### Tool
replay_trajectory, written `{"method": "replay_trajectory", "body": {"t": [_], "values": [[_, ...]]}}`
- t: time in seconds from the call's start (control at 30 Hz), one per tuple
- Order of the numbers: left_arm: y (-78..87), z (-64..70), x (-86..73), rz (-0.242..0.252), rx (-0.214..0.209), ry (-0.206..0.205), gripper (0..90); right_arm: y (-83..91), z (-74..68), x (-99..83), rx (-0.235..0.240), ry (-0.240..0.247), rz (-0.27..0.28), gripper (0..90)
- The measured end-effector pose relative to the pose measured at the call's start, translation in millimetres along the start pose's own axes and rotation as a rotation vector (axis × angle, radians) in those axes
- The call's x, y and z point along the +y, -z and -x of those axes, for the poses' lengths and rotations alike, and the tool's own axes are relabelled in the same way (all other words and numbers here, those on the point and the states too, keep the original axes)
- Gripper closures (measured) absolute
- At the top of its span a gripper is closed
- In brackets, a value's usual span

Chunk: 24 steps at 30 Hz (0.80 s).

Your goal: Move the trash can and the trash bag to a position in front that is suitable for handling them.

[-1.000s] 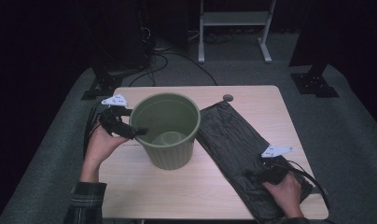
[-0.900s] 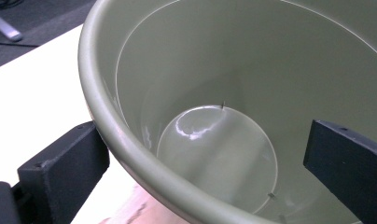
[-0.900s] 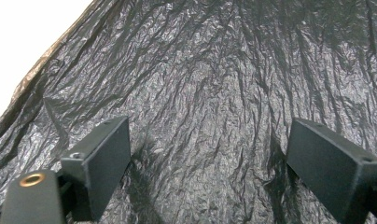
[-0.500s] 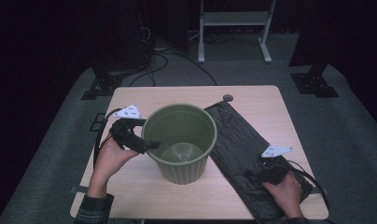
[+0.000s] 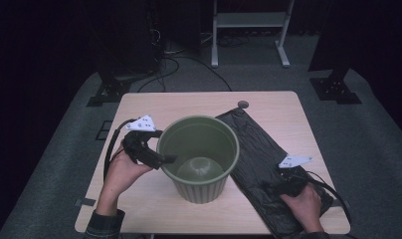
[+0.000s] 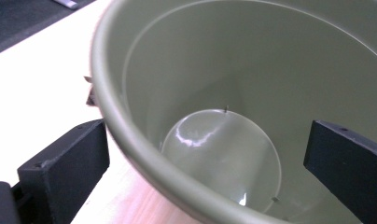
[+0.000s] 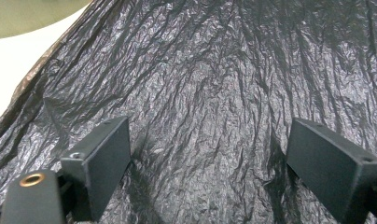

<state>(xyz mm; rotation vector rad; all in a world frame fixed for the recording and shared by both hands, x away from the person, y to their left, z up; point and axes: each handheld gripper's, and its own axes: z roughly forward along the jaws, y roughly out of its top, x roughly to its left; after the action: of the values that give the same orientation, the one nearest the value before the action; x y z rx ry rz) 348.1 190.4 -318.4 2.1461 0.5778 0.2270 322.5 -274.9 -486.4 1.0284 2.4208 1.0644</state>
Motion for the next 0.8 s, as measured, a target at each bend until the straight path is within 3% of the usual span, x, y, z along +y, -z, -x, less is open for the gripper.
{"method": "replay_trajectory", "body": {"t": [0.33, 0.6, 0.8], "values": [[36.2, 4.7, 5.2, 0.075, 0.052, -0.001, 0.0, 0.0, 0.0, 0.0, 0.0, 0.0, 0.0, 12.3], [62.1, 23.6, -14.0, 0.08, 0.08, -0.003, 0.0, -0.1, -0.1, 0.1, 0.001, 0.001, -0.001, 11.8], [64.5, 34.6, -36.0, 0.07, 0.095, -0.007, 0.0, -0.3, -0.2, 0.2, 0.004, 0.003, -0.002, 11.1]]}}
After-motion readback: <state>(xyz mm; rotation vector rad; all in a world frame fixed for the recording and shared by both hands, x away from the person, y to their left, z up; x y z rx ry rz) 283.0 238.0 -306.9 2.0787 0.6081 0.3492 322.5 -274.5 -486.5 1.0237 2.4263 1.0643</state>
